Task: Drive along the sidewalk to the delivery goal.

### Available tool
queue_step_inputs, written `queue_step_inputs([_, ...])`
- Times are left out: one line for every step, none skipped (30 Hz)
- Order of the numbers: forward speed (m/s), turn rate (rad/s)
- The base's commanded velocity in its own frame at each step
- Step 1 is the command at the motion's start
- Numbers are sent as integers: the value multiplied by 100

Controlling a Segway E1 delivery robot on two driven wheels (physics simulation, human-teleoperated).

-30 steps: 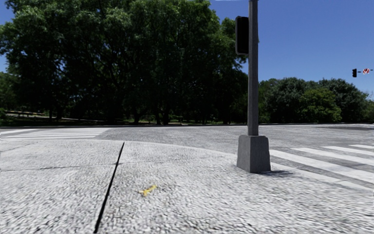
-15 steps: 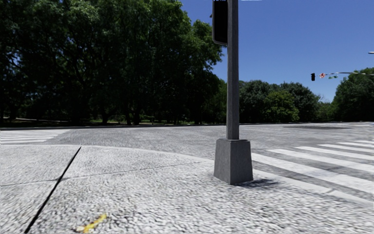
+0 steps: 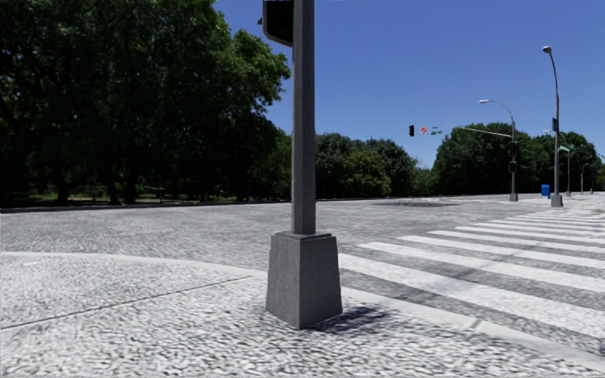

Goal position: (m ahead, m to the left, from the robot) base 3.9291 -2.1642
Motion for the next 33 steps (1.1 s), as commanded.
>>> queue_step_inputs([106,-71])
queue_step_inputs([106,-71])
queue_step_inputs([106,-71])
queue_step_inputs([106,-71])
queue_step_inputs([106,-71])
queue_step_inputs([106,-71])
queue_step_inputs([106,-71])
queue_step_inputs([106,-71])
queue_step_inputs([106,-71])
queue_step_inputs([106,-69])
queue_step_inputs([106,-68])
queue_step_inputs([106,-68])
queue_step_inputs([106,-67])
queue_step_inputs([106,-67])
queue_step_inputs([106,-67])
queue_step_inputs([106,-67])
queue_step_inputs([106,-66])
queue_step_inputs([106,-54])
queue_step_inputs([106,-46])
queue_step_inputs([106,-46])
queue_step_inputs([106,0])
queue_step_inputs([106,0])
queue_step_inputs([106,0])
queue_step_inputs([106,0])
queue_step_inputs([105,0])
queue_step_inputs([105,0])
queue_step_inputs([105,0])
queue_step_inputs([105,0])
queue_step_inputs([105,0])
queue_step_inputs([105,0])
queue_step_inputs([105,0])
queue_step_inputs([105,0])
queue_step_inputs([105,0])
